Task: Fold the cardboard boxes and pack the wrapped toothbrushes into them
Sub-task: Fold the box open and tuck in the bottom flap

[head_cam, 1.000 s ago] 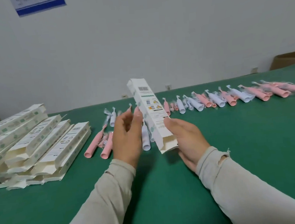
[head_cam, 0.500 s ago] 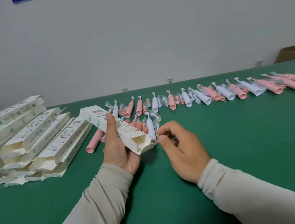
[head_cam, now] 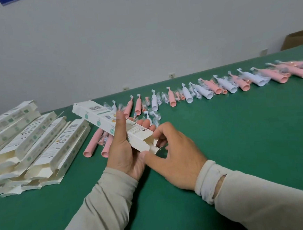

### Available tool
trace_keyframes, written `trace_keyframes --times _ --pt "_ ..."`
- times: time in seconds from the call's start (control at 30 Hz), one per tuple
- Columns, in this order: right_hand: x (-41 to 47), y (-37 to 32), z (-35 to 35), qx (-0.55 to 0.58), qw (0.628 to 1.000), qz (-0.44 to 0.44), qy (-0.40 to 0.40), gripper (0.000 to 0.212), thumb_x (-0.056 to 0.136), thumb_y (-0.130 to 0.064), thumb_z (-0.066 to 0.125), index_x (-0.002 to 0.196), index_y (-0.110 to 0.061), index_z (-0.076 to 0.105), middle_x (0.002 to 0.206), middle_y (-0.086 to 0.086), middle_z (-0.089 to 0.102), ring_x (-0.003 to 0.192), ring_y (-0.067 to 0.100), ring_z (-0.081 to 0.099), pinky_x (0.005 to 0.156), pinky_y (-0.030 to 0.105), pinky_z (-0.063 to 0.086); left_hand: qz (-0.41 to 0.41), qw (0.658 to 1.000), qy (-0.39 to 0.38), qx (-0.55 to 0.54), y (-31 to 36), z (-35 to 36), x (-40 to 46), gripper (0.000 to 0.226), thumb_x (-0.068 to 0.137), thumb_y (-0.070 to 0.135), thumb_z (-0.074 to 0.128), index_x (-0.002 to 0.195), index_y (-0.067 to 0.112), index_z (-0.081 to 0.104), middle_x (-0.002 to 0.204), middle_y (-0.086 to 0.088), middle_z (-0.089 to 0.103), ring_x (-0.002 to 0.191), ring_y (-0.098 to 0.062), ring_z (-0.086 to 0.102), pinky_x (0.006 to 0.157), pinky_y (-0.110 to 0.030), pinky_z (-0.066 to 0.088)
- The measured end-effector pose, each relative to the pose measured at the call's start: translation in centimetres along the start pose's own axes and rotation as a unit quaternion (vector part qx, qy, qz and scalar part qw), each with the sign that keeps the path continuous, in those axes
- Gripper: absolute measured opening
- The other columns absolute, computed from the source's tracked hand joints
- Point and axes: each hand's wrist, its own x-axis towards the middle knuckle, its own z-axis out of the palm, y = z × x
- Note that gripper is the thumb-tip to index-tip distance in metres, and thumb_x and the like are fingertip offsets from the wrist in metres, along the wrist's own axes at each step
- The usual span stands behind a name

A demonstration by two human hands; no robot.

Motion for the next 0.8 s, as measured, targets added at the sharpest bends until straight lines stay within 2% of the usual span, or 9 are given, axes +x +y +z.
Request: trace_keyframes --times 0.07,0.27,0.33,0.4,0.5,0.57,0.63,0.7,0.8 --pt "0.0 -0.1 -0.1 0.007 1.0 -0.006 0.007 0.04 0.068 -0.069 0.052 0.096 -0.043 0.039 0.096 -0.022 0.057 0.092 0.0 0.055 0.081 0.033 0.052 0.004 1.0 0.004 0.004 0.1 0.1 0.0 0.068 0.072 0.059 0.072 0.111 0.004 0.061 0.083 -0.009 0.073 0.081 -0.022 0.073 0.083 -0.045 0.059" --pt "-0.1 -0.3 -0.3 0.026 0.999 -0.012 0.036 0.032 0.073 -0.06 0.051 0.092 -0.036 0.044 0.088 -0.017 0.059 0.087 0.004 0.058 0.077 0.033 0.052 0.001 1.0 0.004 0.003 0.1 0.7 -0.5 0.066 0.072 0.054 0.073 0.117 0.007 0.059 0.088 -0.01 0.067 0.083 -0.02 0.071 0.07 -0.042 0.06" --pt "0.0 -0.4 -0.3 0.044 0.998 0.004 0.052 0.029 0.073 -0.056 0.057 0.088 -0.034 0.046 0.086 -0.022 0.061 0.085 0.003 0.06 0.074 0.028 0.052 0.0 1.0 0.003 0.019 -0.2 0.9 -0.5 0.074 0.072 0.054 0.072 0.127 0.007 0.057 0.092 -0.01 0.063 0.093 -0.023 0.065 0.081 -0.047 0.059" --pt "0.1 -0.2 -0.3 0.065 0.996 0.013 0.068 0.023 0.072 -0.046 0.065 0.081 -0.032 0.049 0.082 -0.036 0.059 0.079 -0.005 0.06 0.066 0.013 0.045 0.002 0.999 -0.008 0.034 -0.4 1.0 -0.6 0.081 0.075 0.051 0.072 0.139 0.007 0.049 0.095 -0.01 0.059 0.099 -0.024 0.059 0.091 -0.046 0.053" --pt "0.1 0.0 -0.4 0.091 0.992 0.024 0.083 0.018 0.073 -0.033 0.075 0.072 -0.027 0.058 0.084 -0.038 0.061 0.077 -0.016 0.058 0.065 0.002 0.039 0.0 1.0 -0.008 0.027 -0.6 1.0 -0.7 0.069 0.079 0.046 0.072 0.131 0.007 0.051 0.101 -0.012 0.06 0.098 -0.023 0.064 0.098 -0.047 0.052" --pt "0.0 -0.1 -0.5 0.091 0.992 0.012 0.081 0.018 0.075 -0.029 0.076 0.069 -0.023 0.06 0.087 -0.034 0.063 0.083 -0.021 0.056 0.069 0.002 0.04 -0.005 1.0 -0.003 0.018 -0.7 0.9 -0.6 0.066 0.08 0.045 0.072 0.128 0.005 0.053 0.111 -0.016 0.059 0.111 -0.027 0.065 0.102 -0.052 0.049" --pt "-0.1 -0.5 -0.8 0.086 0.994 -0.013 0.064 0.017 0.079 -0.034 0.072 0.071 -0.024 0.061 0.101 -0.028 0.068 0.099 -0.019 0.057 0.08 0.011 0.047 -0.014 1.0 -0.002 0.008 -0.6 0.9 -0.5 0.072 0.083 0.047 0.07 0.136 0.004 0.051 0.117 -0.018 0.055 0.129 -0.032 0.054 0.109 -0.056 0.042" --pt "-0.2 -0.8 -1.1 0.066 0.997 -0.035 0.027 0.02 0.079 -0.048 0.064 0.082 -0.028 0.061 0.109 -0.026 0.065 0.105 -0.008 0.058 0.087 0.021 0.049 -0.024 1.0 -0.003 0.009 -0.2 0.8 -0.4 0.077 0.084 0.052 0.067 0.141 0.004 0.049 0.107 -0.016 0.056 0.121 -0.03 0.055 0.108 -0.054 0.044" --pt "-0.4 -0.8 -1.5 0.003 0.997 -0.073 -0.035 0.033 0.077 -0.054 0.058 0.105 -0.037 0.054 0.108 -0.024 0.058 0.104 -0.001 0.052 0.09 0.02 0.046 -0.046 0.999 0.028 0.005 0.7 0.5 -0.4 0.074 0.083 0.06 0.066 0.123 -0.001 0.055 0.09 -0.012 0.061 0.092 -0.027 0.063 0.088 -0.047 0.057"
